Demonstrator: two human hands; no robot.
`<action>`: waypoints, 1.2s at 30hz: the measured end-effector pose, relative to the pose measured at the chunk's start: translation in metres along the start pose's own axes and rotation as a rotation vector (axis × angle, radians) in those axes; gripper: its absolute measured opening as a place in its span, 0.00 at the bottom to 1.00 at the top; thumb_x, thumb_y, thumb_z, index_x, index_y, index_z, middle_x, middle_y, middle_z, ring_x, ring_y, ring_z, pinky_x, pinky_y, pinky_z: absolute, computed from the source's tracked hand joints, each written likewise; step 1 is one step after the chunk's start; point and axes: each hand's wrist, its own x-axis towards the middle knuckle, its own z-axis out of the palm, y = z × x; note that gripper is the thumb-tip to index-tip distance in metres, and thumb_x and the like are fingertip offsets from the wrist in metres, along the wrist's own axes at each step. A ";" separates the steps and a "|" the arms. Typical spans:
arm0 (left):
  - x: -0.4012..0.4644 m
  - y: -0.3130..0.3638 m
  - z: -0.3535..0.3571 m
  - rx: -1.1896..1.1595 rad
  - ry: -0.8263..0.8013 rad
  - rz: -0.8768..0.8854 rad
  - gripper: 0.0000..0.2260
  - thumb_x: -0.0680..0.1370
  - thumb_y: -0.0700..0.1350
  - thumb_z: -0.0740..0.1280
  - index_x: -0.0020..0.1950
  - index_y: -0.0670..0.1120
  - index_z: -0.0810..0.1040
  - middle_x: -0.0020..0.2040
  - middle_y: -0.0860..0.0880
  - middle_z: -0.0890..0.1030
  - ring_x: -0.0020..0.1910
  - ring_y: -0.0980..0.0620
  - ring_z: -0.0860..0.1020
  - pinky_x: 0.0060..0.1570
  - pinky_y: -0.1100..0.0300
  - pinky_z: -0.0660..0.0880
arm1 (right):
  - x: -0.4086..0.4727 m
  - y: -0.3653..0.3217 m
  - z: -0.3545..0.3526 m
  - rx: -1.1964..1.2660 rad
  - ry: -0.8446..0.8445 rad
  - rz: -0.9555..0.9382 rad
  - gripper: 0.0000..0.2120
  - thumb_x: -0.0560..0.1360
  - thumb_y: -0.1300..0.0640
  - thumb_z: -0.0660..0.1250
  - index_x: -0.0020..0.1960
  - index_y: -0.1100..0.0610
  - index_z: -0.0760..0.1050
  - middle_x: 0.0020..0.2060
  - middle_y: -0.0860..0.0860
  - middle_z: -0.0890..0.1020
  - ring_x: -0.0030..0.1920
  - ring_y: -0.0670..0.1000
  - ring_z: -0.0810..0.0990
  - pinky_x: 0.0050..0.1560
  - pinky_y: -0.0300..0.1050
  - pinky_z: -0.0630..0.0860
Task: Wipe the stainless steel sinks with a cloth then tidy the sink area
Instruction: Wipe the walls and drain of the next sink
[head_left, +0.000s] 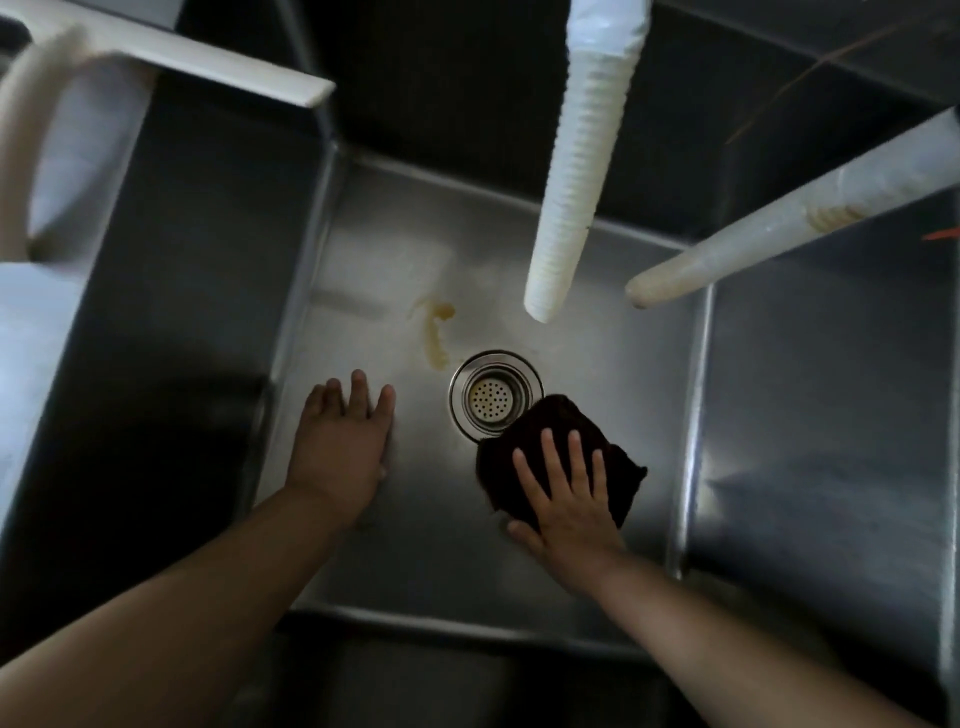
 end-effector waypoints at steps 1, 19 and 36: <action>0.000 -0.001 0.001 -0.011 -0.001 0.001 0.38 0.77 0.56 0.62 0.77 0.47 0.42 0.77 0.38 0.46 0.75 0.36 0.52 0.73 0.46 0.49 | 0.007 0.000 -0.003 -0.022 0.028 -0.054 0.34 0.72 0.35 0.52 0.73 0.52 0.61 0.71 0.61 0.65 0.70 0.69 0.61 0.67 0.65 0.51; 0.007 -0.005 0.004 -0.132 -0.059 0.006 0.37 0.79 0.50 0.62 0.77 0.46 0.39 0.77 0.37 0.41 0.75 0.34 0.46 0.74 0.46 0.50 | 0.100 -0.043 -0.038 0.448 0.387 -0.075 0.23 0.70 0.69 0.70 0.64 0.60 0.75 0.64 0.62 0.74 0.61 0.65 0.75 0.65 0.54 0.66; 0.009 -0.004 0.010 -0.141 -0.033 0.007 0.39 0.78 0.51 0.63 0.77 0.45 0.39 0.77 0.37 0.41 0.75 0.34 0.46 0.73 0.45 0.51 | 0.146 0.024 -0.055 0.361 0.234 0.350 0.28 0.79 0.45 0.52 0.77 0.48 0.51 0.77 0.53 0.45 0.75 0.60 0.41 0.73 0.63 0.44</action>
